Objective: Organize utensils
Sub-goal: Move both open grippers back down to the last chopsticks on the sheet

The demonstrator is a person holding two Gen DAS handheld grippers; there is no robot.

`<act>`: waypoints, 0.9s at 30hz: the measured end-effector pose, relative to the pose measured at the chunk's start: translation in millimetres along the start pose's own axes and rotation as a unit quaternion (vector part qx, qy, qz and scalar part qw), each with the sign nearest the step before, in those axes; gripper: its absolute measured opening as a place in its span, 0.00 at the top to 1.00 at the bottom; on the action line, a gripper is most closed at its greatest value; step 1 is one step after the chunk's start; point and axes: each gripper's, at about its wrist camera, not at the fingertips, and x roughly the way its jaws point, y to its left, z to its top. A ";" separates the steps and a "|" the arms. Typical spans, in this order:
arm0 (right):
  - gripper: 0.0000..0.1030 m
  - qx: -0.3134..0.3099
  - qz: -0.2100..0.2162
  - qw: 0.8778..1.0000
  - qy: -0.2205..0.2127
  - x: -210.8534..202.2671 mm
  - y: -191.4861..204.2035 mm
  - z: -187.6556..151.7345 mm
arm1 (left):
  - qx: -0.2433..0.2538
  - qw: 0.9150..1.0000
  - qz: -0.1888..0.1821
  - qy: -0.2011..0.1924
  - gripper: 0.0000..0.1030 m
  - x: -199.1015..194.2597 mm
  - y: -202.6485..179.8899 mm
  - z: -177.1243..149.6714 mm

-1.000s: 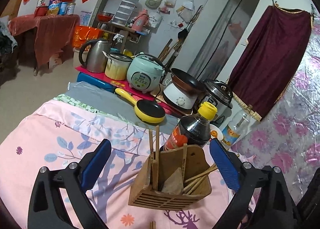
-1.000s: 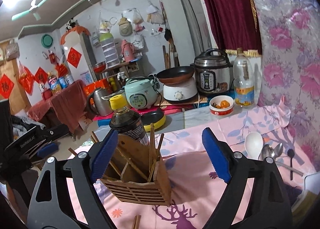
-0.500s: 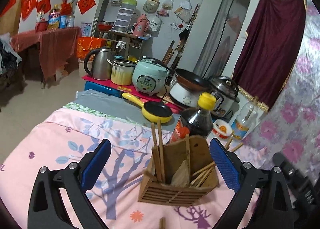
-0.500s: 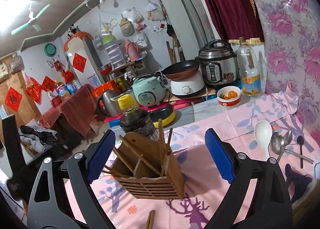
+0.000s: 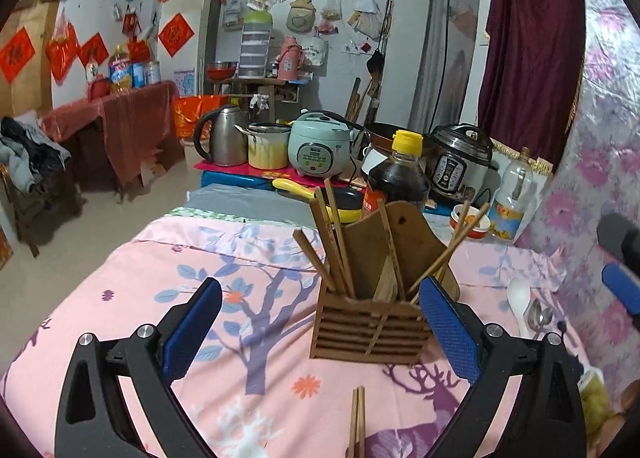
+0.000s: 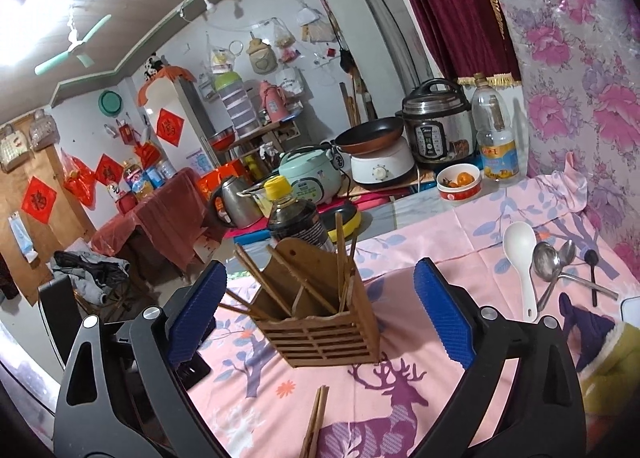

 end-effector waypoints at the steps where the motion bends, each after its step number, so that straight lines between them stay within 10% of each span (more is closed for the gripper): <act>1: 0.11 -0.001 0.001 1.000 -0.001 -2.3 1.2 -0.8 | 0.005 1.000 0.001 -0.002 0.06 -4.5 -0.5 -4.1; 16: 0.06 -0.076 -0.018 0.997 -0.003 -43.7 13.7 -65.8 | 0.029 0.997 0.070 0.014 0.06 -54.0 54.5 -83.0; 27: 0.06 -0.250 -0.035 0.950 0.182 -15.6 12.6 -181.4 | -0.004 0.998 0.057 0.003 0.06 -72.0 72.2 -82.0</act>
